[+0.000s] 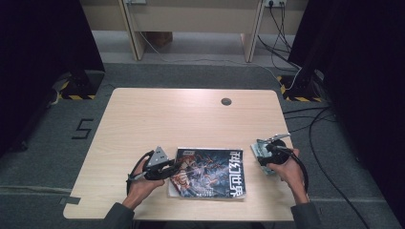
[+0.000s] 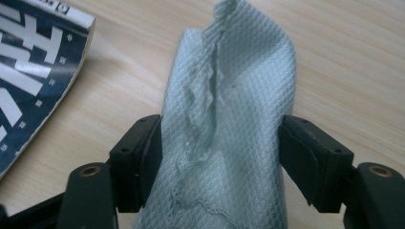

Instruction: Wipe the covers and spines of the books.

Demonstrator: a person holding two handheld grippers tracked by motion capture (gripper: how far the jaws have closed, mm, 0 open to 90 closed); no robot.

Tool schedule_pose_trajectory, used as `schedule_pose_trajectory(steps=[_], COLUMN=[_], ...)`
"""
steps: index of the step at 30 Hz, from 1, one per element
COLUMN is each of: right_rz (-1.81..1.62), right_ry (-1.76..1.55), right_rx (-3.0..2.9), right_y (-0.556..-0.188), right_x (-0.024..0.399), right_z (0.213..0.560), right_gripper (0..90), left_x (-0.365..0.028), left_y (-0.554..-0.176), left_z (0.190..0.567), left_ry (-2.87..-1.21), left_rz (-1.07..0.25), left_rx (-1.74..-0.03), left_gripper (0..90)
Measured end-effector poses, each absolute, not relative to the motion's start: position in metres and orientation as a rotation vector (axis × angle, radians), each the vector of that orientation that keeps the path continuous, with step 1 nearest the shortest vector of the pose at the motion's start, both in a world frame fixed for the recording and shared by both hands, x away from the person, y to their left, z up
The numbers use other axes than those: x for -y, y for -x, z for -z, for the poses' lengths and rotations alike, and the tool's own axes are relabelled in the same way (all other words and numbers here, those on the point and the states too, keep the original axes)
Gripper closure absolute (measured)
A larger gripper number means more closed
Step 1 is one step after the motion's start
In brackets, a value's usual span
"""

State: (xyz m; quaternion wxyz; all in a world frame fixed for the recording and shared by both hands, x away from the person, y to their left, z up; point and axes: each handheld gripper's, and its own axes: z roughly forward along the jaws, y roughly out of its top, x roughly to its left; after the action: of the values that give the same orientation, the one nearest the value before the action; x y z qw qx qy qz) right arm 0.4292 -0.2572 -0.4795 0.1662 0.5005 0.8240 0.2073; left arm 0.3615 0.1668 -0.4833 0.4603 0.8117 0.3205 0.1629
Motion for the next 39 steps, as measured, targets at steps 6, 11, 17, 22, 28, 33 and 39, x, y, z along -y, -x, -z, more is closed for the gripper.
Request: schedule_pose_trajectory(steps=[6, 11, 17, 22, 28, 33, 39], right_rz=[-0.558, -0.590, -0.579, -0.618, -0.718, -0.862, -0.989], right_ry=[-1.394, -1.387, -1.348, -1.379, -1.397, -1.357, -1.221], right_rx=[-2.370, -2.367, -2.335, -2.320, -2.292, -2.286, -2.347], right_y=[-0.431, -0.429, -0.428, -0.429, -0.428, -0.424, -0.427], right_x=[0.251, 0.253, 0.255, 0.258, 0.264, 0.254, 0.217], right_z=[0.484, 0.484, 0.485, 0.484, 0.473, 0.454, 0.440], right_gripper=[37.9, 59.7, 74.7, 77.8, 78.7, 78.7, 78.5], left_x=[-0.167, -0.167, -0.166, -0.165, -0.160, -0.153, -0.144], left_y=[-0.362, -0.361, -0.360, -0.360, -0.359, -0.357, -0.353], left_z=[0.483, 0.483, 0.483, 0.484, 0.484, 0.484, 0.481], left_ry=[-2.002, -2.006, -2.002, -1.999, -2.004, -2.006, -2.007], left_rz=[-0.400, -0.405, -0.415, -0.418, -0.429, -0.437, -0.445], left_rx=[-0.790, -0.786, -0.782, -0.778, -0.761, -0.738, -0.703], left_gripper=[79.7, 79.8, 79.8, 79.9, 79.9, 80.2, 81.0])
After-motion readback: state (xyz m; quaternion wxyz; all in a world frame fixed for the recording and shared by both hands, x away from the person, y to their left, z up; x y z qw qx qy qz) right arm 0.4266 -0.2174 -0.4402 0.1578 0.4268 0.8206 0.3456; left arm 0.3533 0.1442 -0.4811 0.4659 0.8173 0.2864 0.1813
